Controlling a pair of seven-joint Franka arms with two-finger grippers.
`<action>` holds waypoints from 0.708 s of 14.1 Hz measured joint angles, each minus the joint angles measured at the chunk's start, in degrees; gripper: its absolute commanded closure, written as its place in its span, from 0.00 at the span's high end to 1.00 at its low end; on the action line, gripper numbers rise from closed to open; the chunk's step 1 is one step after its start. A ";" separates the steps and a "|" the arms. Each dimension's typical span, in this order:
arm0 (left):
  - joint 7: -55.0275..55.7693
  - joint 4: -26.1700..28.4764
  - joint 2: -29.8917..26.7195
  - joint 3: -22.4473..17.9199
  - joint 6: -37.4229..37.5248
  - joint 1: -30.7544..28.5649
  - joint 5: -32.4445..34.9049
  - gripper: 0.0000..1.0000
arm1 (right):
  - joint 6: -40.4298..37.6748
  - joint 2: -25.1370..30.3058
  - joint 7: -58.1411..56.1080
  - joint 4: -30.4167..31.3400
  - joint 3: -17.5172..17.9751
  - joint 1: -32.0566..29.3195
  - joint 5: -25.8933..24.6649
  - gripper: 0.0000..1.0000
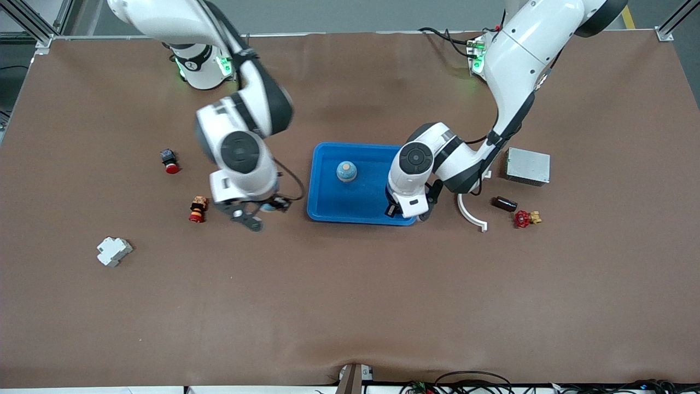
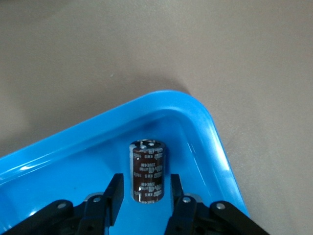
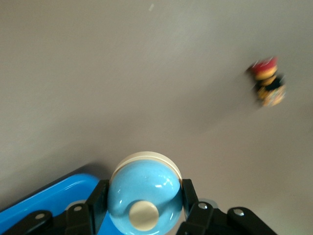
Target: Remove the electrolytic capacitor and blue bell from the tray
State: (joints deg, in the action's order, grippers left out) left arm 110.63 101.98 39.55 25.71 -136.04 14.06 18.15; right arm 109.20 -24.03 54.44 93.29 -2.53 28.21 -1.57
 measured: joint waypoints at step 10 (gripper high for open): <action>0.03 -1.21 1.39 -0.44 -1.16 -0.10 0.99 0.00 | 7.28 4.10 -34.25 7.11 -0.19 -19.53 -0.10 0.00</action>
State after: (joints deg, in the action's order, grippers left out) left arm 110.65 100.77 40.94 25.28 -137.20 13.97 19.14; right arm 116.48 -19.93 20.18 100.40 -2.72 8.67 -1.67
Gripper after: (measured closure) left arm 0.661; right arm 0.352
